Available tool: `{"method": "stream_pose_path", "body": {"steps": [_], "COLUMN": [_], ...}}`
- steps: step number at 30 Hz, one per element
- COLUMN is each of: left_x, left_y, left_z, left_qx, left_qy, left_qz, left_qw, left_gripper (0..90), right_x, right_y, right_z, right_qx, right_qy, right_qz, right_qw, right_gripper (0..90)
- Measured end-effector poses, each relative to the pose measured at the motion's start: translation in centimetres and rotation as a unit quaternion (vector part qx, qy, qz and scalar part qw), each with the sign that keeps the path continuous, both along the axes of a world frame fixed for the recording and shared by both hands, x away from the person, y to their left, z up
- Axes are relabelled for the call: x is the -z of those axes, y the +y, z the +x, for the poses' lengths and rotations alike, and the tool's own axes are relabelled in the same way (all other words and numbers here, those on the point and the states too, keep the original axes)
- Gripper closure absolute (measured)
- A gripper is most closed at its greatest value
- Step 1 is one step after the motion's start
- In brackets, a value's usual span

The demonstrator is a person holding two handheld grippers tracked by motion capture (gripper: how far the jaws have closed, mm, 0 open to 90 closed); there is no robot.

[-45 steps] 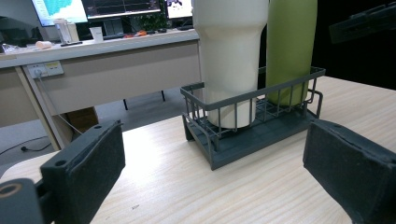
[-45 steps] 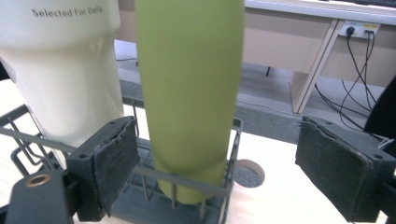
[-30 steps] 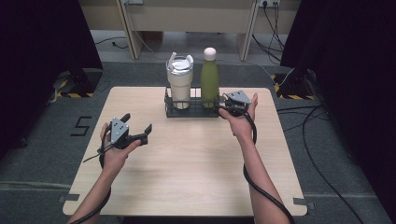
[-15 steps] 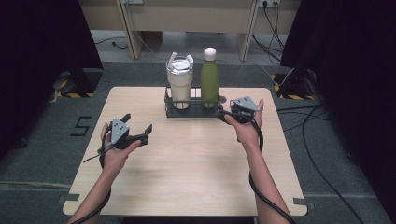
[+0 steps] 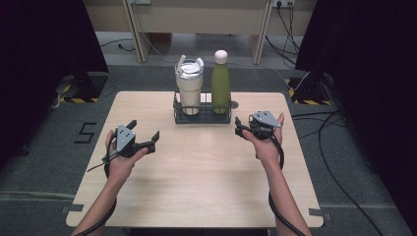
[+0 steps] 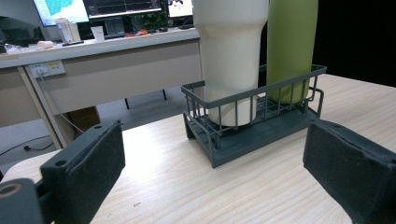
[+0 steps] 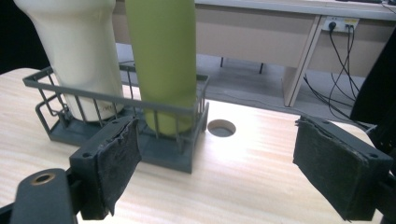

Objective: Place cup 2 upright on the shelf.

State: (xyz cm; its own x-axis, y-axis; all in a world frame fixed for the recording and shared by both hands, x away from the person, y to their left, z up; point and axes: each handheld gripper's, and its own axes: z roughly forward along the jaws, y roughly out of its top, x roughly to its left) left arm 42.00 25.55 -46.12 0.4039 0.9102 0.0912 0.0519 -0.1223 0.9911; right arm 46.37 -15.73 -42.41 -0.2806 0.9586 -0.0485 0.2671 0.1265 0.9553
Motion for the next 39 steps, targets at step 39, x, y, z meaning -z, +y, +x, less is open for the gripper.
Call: {"method": "stream_pose_path", "body": {"steps": [39], "left_x": [0.4], "left_y": [-0.1], "left_z": [0.0], "left_qx": [-0.002], "left_qy": [0.006], "left_qz": [0.006], "left_qw": [1.0], "left_gripper": [4.7], "right_x": [3.5], "right_y": [-4.8], "right_z": [-6.3], "right_qx": [0.039], "right_qy": [0.001], "right_qz": [-0.003], "right_qw": [0.9992], "right_gripper": [15.0]}}
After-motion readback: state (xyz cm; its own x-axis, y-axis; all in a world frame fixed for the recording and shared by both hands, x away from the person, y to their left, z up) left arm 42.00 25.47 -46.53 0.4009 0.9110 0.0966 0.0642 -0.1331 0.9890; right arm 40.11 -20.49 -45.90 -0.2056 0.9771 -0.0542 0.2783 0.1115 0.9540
